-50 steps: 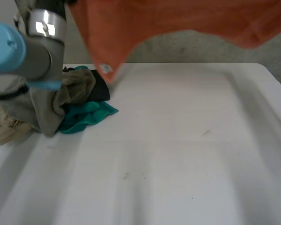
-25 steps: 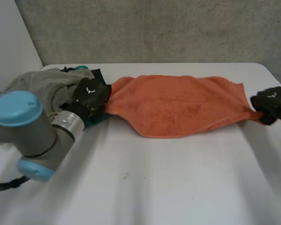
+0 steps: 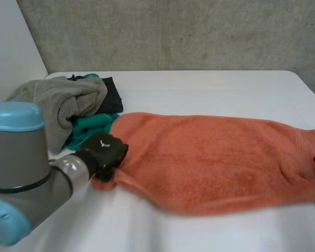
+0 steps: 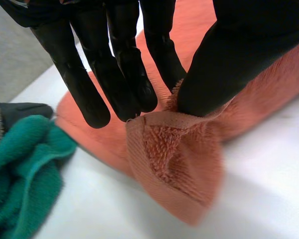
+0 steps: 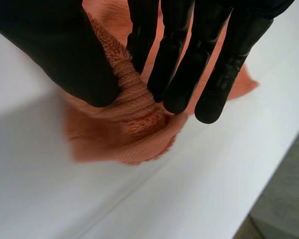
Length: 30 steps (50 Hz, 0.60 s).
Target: Fold the laundry.
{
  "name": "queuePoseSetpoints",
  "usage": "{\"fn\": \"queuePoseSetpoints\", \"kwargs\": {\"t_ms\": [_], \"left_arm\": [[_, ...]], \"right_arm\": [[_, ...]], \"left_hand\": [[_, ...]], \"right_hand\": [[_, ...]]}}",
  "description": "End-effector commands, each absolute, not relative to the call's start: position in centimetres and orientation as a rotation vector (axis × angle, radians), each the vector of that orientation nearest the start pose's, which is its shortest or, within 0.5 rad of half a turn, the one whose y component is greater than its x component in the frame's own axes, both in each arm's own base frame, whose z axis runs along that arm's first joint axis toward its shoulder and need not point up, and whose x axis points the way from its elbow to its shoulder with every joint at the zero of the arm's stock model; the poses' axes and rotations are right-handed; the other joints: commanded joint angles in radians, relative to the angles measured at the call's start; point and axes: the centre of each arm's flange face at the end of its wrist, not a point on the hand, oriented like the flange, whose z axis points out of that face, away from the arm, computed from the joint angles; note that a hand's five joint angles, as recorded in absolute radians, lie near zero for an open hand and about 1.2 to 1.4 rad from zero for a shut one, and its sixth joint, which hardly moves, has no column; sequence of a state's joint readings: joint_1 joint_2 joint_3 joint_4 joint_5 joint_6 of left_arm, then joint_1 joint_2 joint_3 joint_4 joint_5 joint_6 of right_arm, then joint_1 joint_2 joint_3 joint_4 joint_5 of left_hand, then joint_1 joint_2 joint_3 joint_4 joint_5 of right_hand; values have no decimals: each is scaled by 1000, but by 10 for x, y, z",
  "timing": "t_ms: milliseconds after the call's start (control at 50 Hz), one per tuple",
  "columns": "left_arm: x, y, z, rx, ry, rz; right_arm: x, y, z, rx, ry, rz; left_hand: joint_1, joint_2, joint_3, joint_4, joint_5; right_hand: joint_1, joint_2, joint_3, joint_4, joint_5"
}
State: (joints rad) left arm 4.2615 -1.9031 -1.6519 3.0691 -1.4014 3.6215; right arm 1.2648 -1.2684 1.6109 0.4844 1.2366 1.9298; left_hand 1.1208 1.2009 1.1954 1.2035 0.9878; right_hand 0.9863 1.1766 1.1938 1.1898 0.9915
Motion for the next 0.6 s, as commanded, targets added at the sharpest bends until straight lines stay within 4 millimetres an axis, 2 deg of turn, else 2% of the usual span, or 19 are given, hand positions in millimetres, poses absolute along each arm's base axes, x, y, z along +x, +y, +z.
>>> {"fn": "queuePoseSetpoints", "kwargs": {"t_ms": [20,40,60,80,120,140,180,200,220,240,280,340,420,440,560,580,600], "left_arm": [[-292,-287,174,1207,2220,-1901],[-301,-309,188,1171,2105,-2016],[-304,-316,194,1159,2060,-2058],[-310,-334,213,1118,1924,-2172],[-316,-352,240,1053,1754,-2302],[-323,-366,271,979,1565,-2436],[-327,-377,301,893,1381,-2556],[-328,-387,332,791,1186,-2669],[-327,-390,344,754,1113,-2705],[-325,-394,368,684,966,-2768],[-321,-398,390,603,854,-2815],[-319,-400,395,582,857,-2843],[-316,-404,377,605,992,-2844],[-315,-406,361,635,1075,-2826],[-310,-399,302,752,1334,-2726],[-309,-397,293,769,1370,-2710],[-307,-392,270,813,1462,-2664]], "right_arm": [[99,-369,198,-1497,2649,-1716],[103,-375,204,-1485,2628,-1782],[110,-390,222,-1454,2565,-1962],[114,-397,234,-1431,2526,-2065],[121,-411,261,-1366,2426,-2287],[127,-424,295,-1273,2272,-2540],[132,-432,329,-1157,2076,-2789],[134,-436,358,-1047,1888,-2975],[134,-436,384,-935,1704,-3132],[133,-436,395,-886,1618,-3196],[135,-434,417,-772,1412,-3326],[136,-430,425,-745,1369,-3356],[140,-430,414,-772,1431,-3299],[140,-431,405,-786,1470,-3265],[145,-433,353,-908,1640,-3076],[146,-433,336,-940,1695,-3011],[147,-432,323,-964,1738,-2959]], "left_hand": [[275,195,201,193,234],[275,195,201,193,234],[275,195,201,193,234],[275,195,201,193,234],[275,195,201,193,234],[275,195,201,193,234],[275,195,201,193,234],[275,195,201,193,234],[275,195,201,193,234],[275,195,201,193,234],[275,195,201,193,234],[275,195,201,193,234],[275,195,201,193,234],[275,195,201,193,234],[275,195,201,193,234],[275,195,201,193,234],[275,195,201,193,234]], "right_hand": [[410,220,202,207,230],[410,220,202,207,230],[410,220,202,207,230],[410,220,202,207,230],[410,220,202,207,230],[410,220,202,207,230],[410,220,202,207,230],[410,220,202,207,230],[410,220,202,207,230],[410,220,202,207,230],[410,220,202,207,230],[410,220,202,207,230],[410,220,202,207,230],[410,220,202,207,230],[410,220,202,207,230],[410,220,202,207,230],[410,220,202,207,230]]}}
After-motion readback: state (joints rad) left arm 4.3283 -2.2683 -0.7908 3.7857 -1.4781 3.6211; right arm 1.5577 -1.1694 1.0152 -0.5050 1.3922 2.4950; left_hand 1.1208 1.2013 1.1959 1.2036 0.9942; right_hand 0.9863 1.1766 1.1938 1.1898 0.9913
